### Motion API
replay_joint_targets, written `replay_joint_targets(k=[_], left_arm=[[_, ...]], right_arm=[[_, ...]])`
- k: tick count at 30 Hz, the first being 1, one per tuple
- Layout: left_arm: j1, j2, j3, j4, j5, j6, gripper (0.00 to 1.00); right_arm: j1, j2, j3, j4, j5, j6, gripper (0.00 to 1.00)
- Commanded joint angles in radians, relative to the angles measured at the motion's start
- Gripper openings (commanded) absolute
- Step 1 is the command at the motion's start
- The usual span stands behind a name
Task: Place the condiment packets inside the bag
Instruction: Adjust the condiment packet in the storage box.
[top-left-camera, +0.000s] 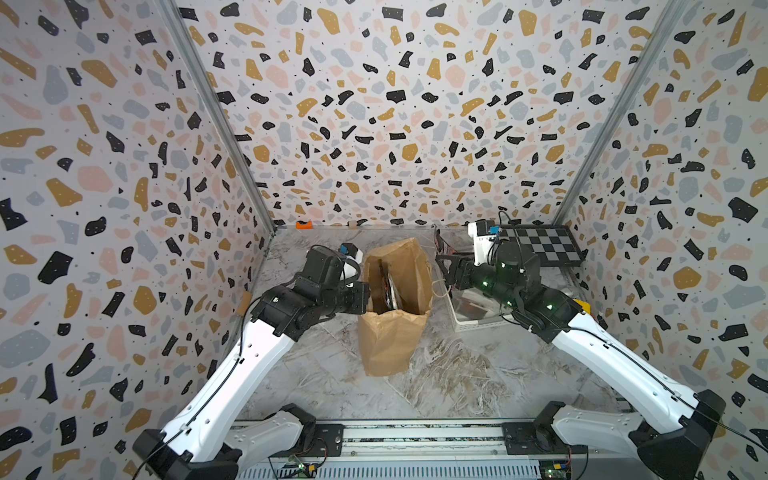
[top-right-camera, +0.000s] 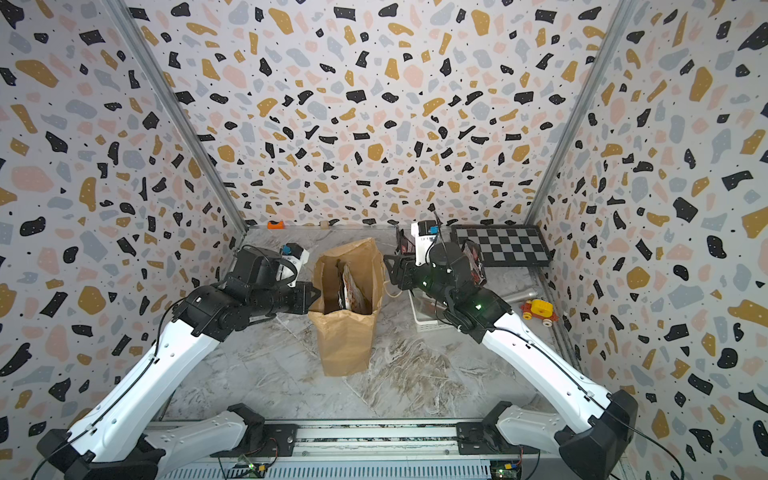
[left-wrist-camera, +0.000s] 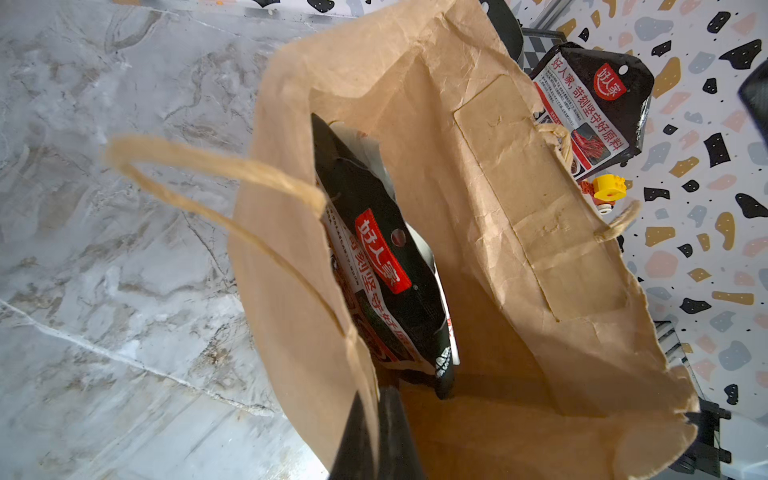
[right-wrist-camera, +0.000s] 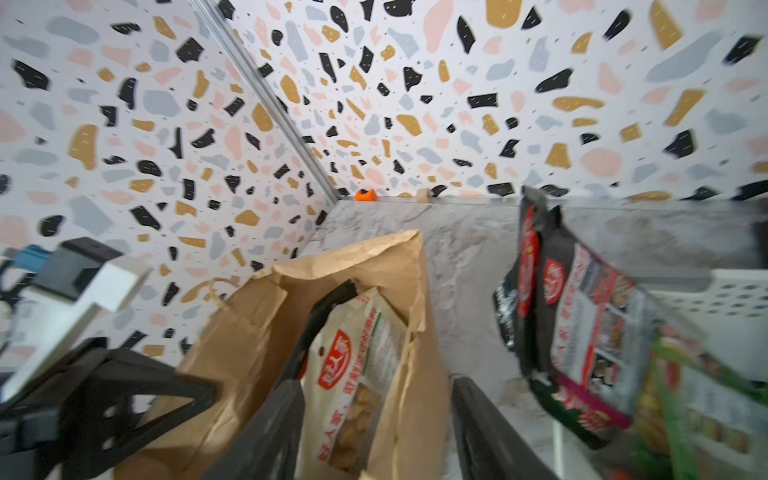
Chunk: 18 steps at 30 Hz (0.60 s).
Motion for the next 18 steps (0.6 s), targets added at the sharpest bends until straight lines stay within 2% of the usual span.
replay_joint_targets(k=[1,6,11,16,18], left_arm=[[-0.001,-0.020,-0.009,0.027,-0.025,0.003,0.00],[-0.001,-0.027,-0.015,0.030,-0.028,0.003,0.00],[-0.001,-0.019,-0.015,0.027,-0.024,0.008,0.00],[-0.001,-0.022,-0.015,0.025,-0.022,0.011,0.00],[-0.001,-0.026,-0.019,0.025,-0.027,0.012,0.00]], right_arm=[[-0.052,0.107,0.091,-0.170,0.089,-0.174,0.64],[-0.100,0.356,0.285,-0.289,0.003,-0.335,0.71],[-0.099,0.534,0.394,-0.303,-0.050,-0.337,0.71],[-0.102,0.625,0.401,-0.299,0.158,-0.309,0.67],[-0.102,0.618,0.357,-0.262,0.216,-0.306,0.59]])
